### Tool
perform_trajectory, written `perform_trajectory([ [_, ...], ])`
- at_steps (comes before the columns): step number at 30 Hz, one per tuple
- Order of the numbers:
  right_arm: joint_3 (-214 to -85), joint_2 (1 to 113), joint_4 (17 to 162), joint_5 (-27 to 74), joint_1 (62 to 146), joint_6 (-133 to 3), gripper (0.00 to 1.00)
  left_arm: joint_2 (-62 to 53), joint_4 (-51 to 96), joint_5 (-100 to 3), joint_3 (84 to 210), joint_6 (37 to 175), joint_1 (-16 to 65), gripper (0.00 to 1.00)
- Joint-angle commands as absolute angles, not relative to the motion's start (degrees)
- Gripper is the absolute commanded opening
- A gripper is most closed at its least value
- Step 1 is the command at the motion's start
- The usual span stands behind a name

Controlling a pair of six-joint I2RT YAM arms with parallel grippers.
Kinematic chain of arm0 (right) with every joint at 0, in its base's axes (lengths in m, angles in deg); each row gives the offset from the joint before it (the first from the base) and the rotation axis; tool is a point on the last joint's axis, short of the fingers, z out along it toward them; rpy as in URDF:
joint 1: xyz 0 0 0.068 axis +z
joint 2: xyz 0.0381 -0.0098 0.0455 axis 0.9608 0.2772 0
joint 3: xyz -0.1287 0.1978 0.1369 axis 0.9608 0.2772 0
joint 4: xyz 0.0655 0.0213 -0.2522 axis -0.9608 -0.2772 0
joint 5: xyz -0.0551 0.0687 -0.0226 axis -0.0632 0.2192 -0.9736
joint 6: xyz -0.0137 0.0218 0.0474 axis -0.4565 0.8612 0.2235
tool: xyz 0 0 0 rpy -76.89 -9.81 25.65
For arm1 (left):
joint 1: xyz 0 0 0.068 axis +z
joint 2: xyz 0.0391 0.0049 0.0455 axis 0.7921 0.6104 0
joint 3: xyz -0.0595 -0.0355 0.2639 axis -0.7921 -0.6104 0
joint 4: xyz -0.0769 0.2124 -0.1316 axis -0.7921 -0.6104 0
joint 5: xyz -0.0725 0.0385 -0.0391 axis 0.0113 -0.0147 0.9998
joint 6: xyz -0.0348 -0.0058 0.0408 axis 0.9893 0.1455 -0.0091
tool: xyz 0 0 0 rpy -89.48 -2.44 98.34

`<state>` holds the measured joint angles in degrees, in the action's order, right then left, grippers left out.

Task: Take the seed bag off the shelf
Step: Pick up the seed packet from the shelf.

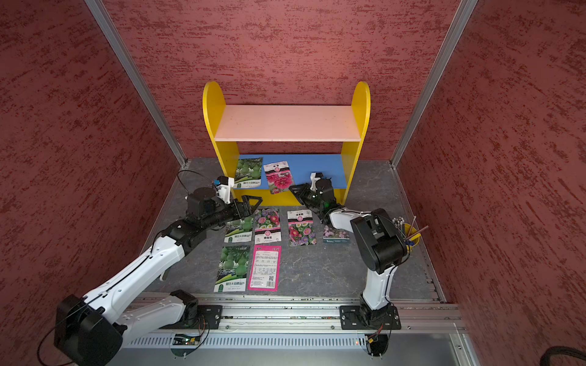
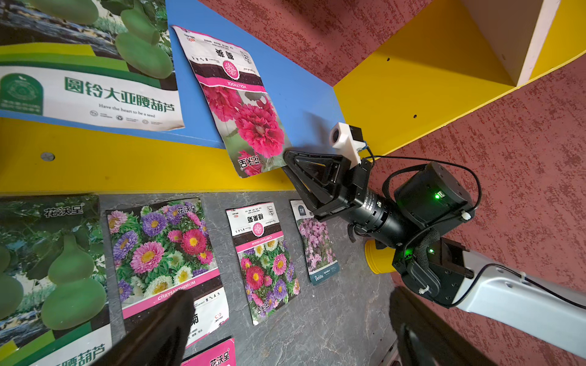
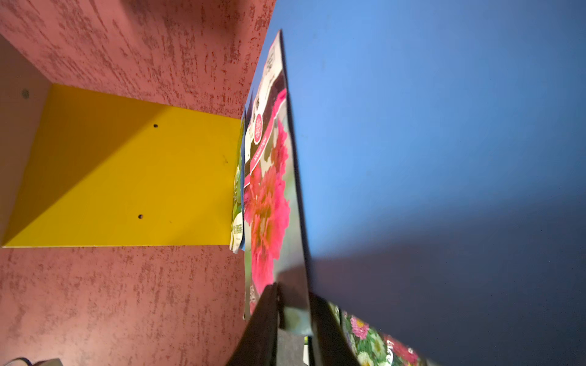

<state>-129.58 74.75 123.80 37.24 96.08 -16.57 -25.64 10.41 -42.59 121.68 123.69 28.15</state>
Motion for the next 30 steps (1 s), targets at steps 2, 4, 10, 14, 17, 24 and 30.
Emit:
perform_trajectory([
  [2,-131.3,74.1,127.1,35.9,95.6,-17.0,0.05,-25.3,15.1,-39.4,119.9,125.8,29.5,1.0],
  [4,-130.7,73.3,127.7,36.2,95.5,-17.0,0.0,-25.0,16.9,-37.9,119.0,127.2,29.9,1.0],
  [10,-126.5,69.1,130.9,37.6,95.4,-16.5,0.0,-24.0,27.6,-34.6,114.1,132.5,30.3,1.0],
  [14,-122.1,64.7,132.9,39.1,95.5,-15.5,0.0,-21.1,40.4,-33.3,109.4,137.2,30.6,1.0],
  [17,-118.6,61.5,134.8,40.6,95.5,-14.5,0.0,-16.3,53.8,-30.9,107.0,142.3,31.3,1.0],
  [24,-112.8,54.7,137.0,43.6,95.9,-13.3,0.0,-1.2,78.1,-28.0,107.8,152.0,31.6,1.0],
  [30,-110.5,50.3,135.8,43.6,96.6,-14.0,0.0,5.7,82.1,-28.5,111.8,154.5,30.4,0.96],
])
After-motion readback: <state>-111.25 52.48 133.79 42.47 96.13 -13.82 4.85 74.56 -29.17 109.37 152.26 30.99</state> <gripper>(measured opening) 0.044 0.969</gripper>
